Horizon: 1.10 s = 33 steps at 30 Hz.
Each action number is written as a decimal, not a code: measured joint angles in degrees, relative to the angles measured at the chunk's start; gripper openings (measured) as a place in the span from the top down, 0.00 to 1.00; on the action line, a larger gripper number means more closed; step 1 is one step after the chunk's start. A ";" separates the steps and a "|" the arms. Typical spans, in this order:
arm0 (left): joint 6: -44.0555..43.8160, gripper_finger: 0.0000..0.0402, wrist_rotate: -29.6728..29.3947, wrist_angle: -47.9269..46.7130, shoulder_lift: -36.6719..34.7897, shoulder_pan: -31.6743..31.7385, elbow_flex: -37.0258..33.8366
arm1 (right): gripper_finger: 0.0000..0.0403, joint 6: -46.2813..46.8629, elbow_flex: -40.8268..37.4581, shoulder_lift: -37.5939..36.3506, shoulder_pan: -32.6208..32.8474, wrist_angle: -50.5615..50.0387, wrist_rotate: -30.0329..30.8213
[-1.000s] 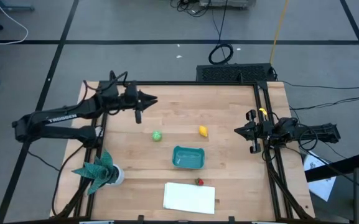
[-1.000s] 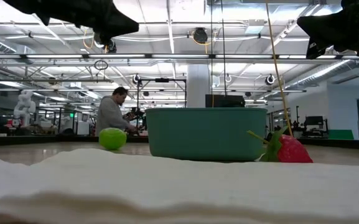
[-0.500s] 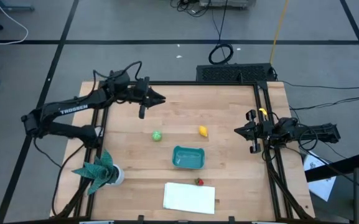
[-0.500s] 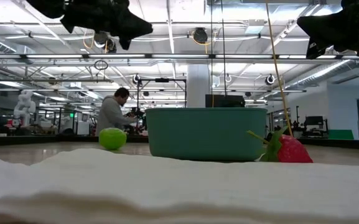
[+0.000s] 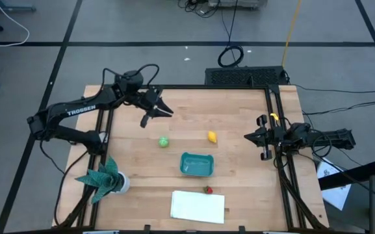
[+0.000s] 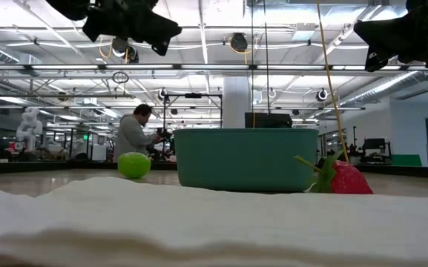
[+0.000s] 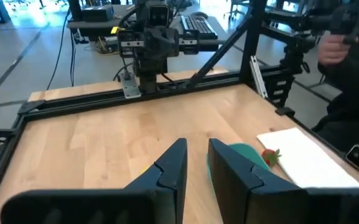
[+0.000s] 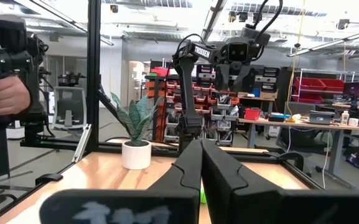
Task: Pick and placing Produce into tupperware
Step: Put the cabbage into the green bin
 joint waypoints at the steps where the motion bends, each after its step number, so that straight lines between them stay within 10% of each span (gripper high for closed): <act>1: 0.77 0.82 -0.02 -0.70 -0.02 0.00 0.01 | 1.00 -0.01 0.00 -0.02 0.00 -0.01 0.00; 13: 1.88 0.82 -11.64 -10.34 0.00 -0.52 1.13 | 1.00 -0.14 0.01 0.00 0.00 -0.02 0.04; 33: 8.79 0.82 -29.27 -46.60 6.28 -5.88 23.55 | 1.00 -0.36 -0.01 0.00 0.00 0.00 0.07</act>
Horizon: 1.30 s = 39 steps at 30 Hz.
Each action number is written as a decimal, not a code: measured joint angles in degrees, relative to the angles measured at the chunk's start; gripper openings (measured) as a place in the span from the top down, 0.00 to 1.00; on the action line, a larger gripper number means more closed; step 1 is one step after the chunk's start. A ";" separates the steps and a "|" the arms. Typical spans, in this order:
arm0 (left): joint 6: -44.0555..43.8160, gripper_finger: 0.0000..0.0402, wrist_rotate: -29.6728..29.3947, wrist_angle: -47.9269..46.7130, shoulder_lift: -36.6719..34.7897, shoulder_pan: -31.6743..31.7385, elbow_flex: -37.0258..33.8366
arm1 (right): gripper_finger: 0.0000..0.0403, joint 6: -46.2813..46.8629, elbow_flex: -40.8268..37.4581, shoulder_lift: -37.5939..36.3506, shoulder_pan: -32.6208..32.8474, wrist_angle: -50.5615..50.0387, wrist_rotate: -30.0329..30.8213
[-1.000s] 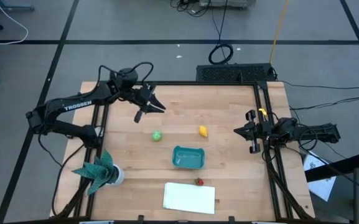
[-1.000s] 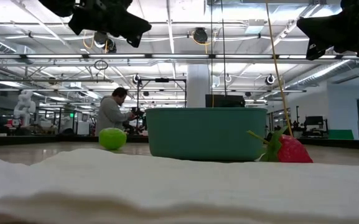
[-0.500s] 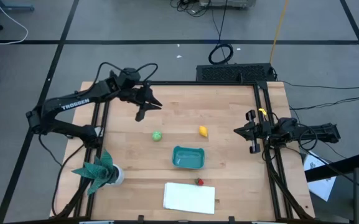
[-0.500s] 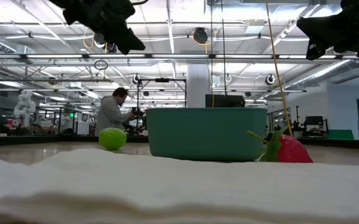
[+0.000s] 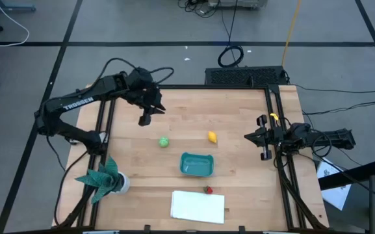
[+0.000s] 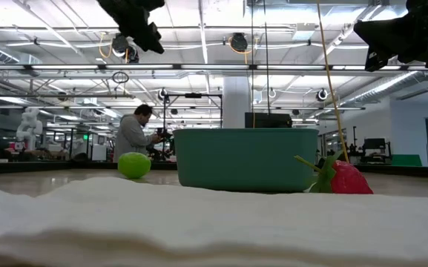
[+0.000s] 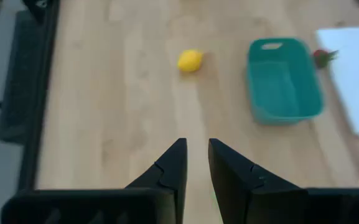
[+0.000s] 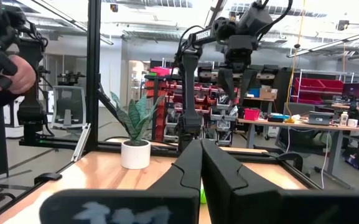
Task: Pick and placing Produce into tupperware
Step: Put the cabbage into the green bin
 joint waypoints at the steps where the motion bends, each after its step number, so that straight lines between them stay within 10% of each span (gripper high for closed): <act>1: -0.01 0.82 -1.41 -1.88 1.10 -0.42 1.21 | 1.00 0.12 0.02 -0.02 0.00 0.00 0.02; 17: 4.21 0.82 -11.70 -19.94 14.05 -5.79 11.87 | 1.00 0.16 0.00 -0.02 0.02 -0.45 0.13; 39: 8.76 0.82 -15.30 -19.70 14.64 -10.19 11.87 | 1.00 0.00 0.01 0.00 0.00 -0.44 0.13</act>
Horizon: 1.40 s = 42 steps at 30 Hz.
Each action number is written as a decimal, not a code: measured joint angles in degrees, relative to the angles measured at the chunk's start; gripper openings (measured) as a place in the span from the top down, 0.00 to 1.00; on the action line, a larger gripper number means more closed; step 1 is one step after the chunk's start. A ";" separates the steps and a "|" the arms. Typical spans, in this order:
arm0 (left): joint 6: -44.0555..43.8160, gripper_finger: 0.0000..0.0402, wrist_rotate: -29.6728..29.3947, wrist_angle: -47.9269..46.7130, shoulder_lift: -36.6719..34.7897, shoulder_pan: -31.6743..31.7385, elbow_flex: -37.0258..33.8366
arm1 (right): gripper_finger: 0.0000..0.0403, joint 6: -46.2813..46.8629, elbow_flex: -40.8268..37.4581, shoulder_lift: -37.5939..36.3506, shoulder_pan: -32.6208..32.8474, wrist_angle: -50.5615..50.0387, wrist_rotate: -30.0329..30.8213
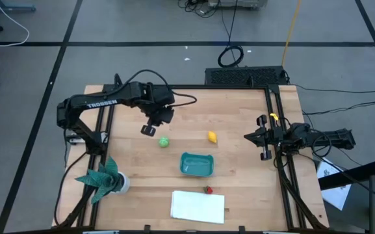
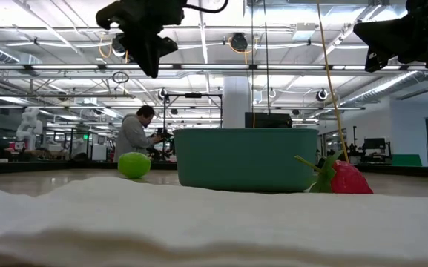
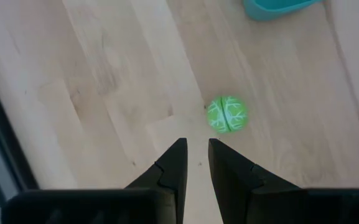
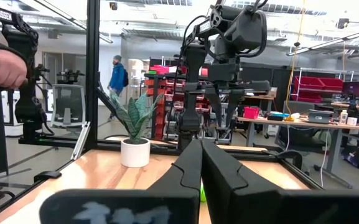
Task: Pick and placing Produce into tupperware
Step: Put the cabbage into the green bin
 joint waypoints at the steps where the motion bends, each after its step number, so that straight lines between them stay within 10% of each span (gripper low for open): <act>1: -0.03 0.82 -0.38 0.03 0.00 -0.14 0.00 | 1.00 0.00 0.01 -0.02 0.02 0.00 0.00; 28: -3.92 0.81 3.20 0.35 -0.02 -0.41 -0.04 | 1.00 0.42 0.01 0.00 0.00 -0.01 0.00; 42: -9.02 0.35 3.99 0.41 -0.02 -0.46 -0.07 | 1.00 0.42 0.01 -0.01 0.00 -0.02 0.00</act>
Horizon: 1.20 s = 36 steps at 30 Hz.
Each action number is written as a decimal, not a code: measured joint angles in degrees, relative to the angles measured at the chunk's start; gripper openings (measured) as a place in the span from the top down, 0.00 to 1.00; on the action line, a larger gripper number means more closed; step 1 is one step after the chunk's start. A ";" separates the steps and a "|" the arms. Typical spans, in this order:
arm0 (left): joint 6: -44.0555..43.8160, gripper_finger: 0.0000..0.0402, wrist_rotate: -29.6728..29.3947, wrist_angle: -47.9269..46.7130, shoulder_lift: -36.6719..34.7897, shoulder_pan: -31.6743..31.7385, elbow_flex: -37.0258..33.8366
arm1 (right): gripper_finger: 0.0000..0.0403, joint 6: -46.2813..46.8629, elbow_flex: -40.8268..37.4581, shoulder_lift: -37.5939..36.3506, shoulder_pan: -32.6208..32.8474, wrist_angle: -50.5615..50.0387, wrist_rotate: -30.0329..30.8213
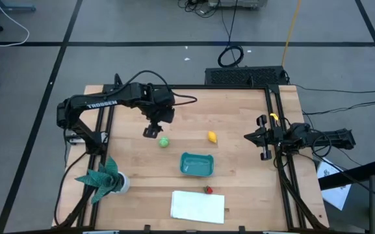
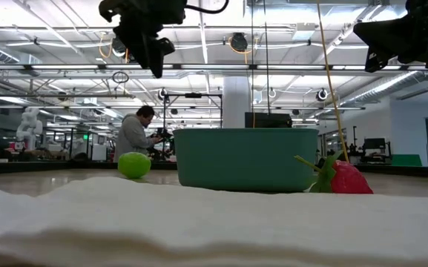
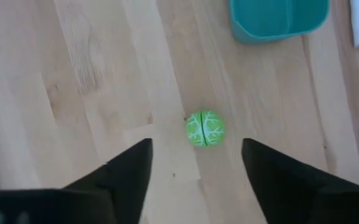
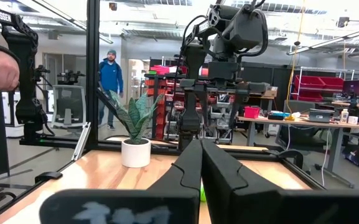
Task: Pick and placing Produce into tupperware
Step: Put the cabbage into the green bin
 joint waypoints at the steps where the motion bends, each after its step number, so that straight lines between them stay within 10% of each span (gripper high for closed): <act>1: -0.33 0.32 -0.02 -0.01 0.00 0.00 0.00 | 1.00 0.00 -0.01 0.00 0.02 0.00 0.00; 14: -3.35 0.11 -4.72 2.94 -0.04 -1.05 -1.34 | 1.00 0.02 -0.02 0.01 0.00 0.00 0.00; 36: -3.73 0.10 -0.84 15.33 -0.02 -3.01 -16.46 | 1.00 0.02 -0.01 0.00 0.00 -0.02 0.00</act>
